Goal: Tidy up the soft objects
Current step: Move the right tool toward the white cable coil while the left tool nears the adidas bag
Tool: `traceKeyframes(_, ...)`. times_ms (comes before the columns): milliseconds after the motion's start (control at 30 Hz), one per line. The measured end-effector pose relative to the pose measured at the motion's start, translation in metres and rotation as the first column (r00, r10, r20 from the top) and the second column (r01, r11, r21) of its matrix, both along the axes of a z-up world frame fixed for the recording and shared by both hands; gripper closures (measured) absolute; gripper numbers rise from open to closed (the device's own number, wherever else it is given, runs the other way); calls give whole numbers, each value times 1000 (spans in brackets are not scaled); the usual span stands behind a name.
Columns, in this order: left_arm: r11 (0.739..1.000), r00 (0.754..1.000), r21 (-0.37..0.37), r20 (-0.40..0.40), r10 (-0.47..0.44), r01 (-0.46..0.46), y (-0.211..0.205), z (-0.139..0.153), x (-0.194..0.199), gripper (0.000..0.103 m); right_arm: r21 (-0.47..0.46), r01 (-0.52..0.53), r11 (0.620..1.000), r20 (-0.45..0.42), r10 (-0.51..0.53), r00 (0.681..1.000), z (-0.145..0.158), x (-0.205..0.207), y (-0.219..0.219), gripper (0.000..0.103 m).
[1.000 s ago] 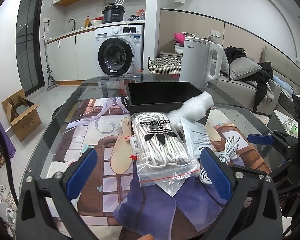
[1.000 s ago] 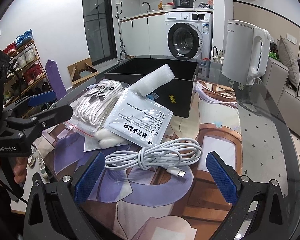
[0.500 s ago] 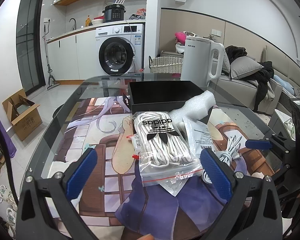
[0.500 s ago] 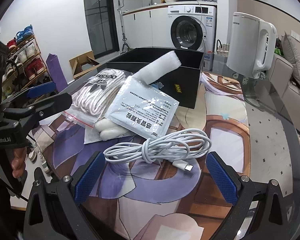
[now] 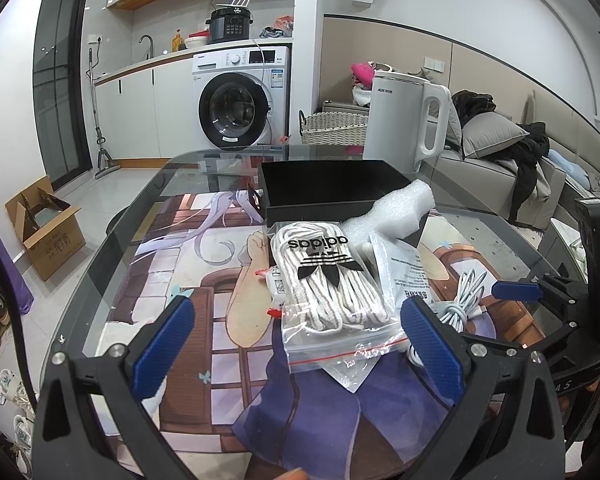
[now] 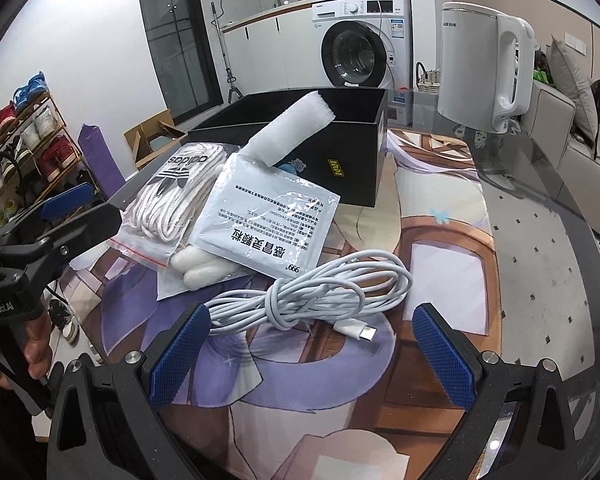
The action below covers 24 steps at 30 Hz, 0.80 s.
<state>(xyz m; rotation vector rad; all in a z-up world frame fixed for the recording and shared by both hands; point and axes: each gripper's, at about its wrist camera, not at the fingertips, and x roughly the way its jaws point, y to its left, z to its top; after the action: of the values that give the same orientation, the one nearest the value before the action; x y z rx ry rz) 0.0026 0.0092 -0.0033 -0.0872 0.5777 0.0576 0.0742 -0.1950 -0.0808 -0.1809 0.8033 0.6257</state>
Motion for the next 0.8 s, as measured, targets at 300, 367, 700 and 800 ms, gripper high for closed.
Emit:
traceKeyframes(300, 1000, 1000, 1, 0, -1, 1, 0, -1, 0, 0, -20, -2, 1000, -10, 2, 1000, -4, 2, 2, 0)
traceKeyframes(367, 1000, 1000, -1, 0, -1, 1, 0, -1, 0, 0, -17, -23, 1000, -9, 22, 1000, -3, -1, 5, 0)
traceKeyframes(700, 1000, 1000, -2, -2, 3, -3, 1, -2, 1, 0, -49, -53, 997, -26, 51, 998, -10, -5, 25, 0)
traceKeyframes(800, 1000, 1000, 0, -6, 3, -3, 1, -2, 2, 0, -50, -62, 997, -35, 60, 998, -9, -3, 30, 0)
